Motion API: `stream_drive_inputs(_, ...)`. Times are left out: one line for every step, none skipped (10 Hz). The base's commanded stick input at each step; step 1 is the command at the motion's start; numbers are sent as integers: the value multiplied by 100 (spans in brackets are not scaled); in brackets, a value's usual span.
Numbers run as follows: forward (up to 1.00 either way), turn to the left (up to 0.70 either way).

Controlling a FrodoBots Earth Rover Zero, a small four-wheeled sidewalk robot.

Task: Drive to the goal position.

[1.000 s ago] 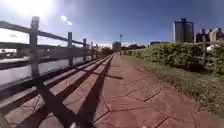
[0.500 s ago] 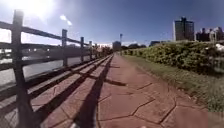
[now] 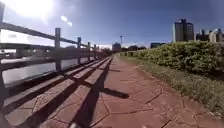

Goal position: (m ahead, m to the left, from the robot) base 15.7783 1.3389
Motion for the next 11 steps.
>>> stream_drive_inputs(85, 0)
stream_drive_inputs(85, 0)
stream_drive_inputs(85, 0)
stream_drive_inputs(85, 0)
stream_drive_inputs(85, 0)
stream_drive_inputs(85, 0)
stream_drive_inputs(85, 0)
stream_drive_inputs(85, 0)
stream_drive_inputs(85, 0)
stream_drive_inputs(85, 0)
stream_drive_inputs(85, 0)
